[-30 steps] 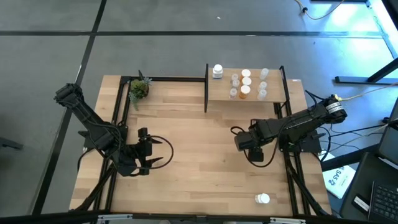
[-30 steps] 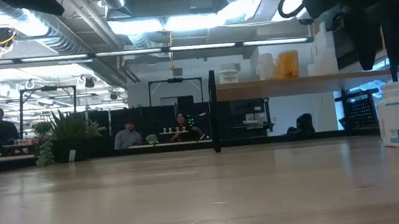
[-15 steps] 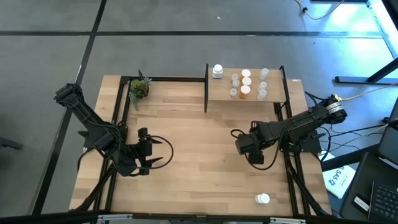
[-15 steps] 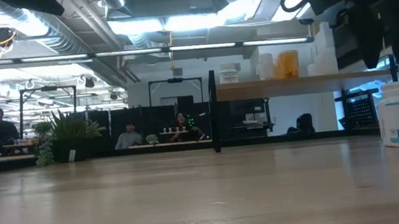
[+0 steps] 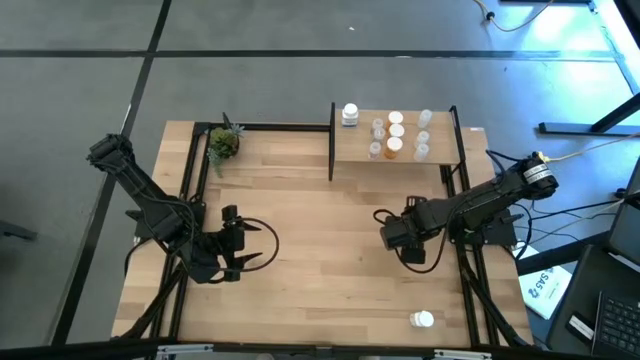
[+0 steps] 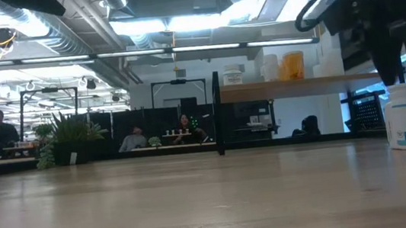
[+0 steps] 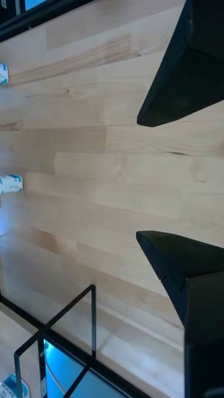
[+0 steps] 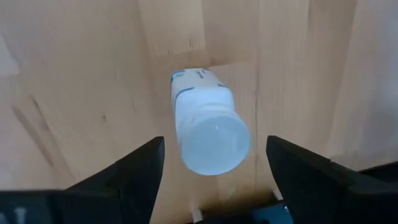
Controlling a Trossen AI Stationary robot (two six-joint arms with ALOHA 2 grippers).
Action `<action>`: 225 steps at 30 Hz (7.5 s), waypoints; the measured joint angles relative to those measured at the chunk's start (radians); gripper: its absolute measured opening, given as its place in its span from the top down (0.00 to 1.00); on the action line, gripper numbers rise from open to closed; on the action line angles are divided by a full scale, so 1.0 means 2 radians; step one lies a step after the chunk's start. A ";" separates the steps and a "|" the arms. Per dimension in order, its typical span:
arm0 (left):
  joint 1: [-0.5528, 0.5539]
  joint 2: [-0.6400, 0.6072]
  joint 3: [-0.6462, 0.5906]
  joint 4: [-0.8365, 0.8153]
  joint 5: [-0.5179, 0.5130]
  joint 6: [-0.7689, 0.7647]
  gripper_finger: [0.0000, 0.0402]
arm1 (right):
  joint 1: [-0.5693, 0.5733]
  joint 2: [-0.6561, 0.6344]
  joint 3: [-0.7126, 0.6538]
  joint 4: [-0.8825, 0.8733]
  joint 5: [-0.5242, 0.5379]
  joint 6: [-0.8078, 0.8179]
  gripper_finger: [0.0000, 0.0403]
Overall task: Pick and place medicine bottles onto shelf by color
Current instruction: Put the top white pill bottle on the shelf aligned with the other white pill bottle
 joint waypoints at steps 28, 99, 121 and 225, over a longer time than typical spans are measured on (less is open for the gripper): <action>0.000 0.000 0.000 0.000 0.000 0.000 0.29 | -0.002 0.000 -0.064 0.102 0.000 -0.003 0.49; 0.000 0.000 0.000 0.000 0.000 0.000 0.29 | -0.347 0.257 0.625 -0.121 0.035 -0.317 0.56; 0.000 0.000 0.000 0.000 0.000 0.000 0.29 | -0.364 0.266 0.624 -0.108 -0.001 -0.349 0.56; 0.024 0.000 0.000 0.005 -0.045 -0.001 0.29 | -0.292 0.268 0.515 -0.123 0.052 -0.326 0.98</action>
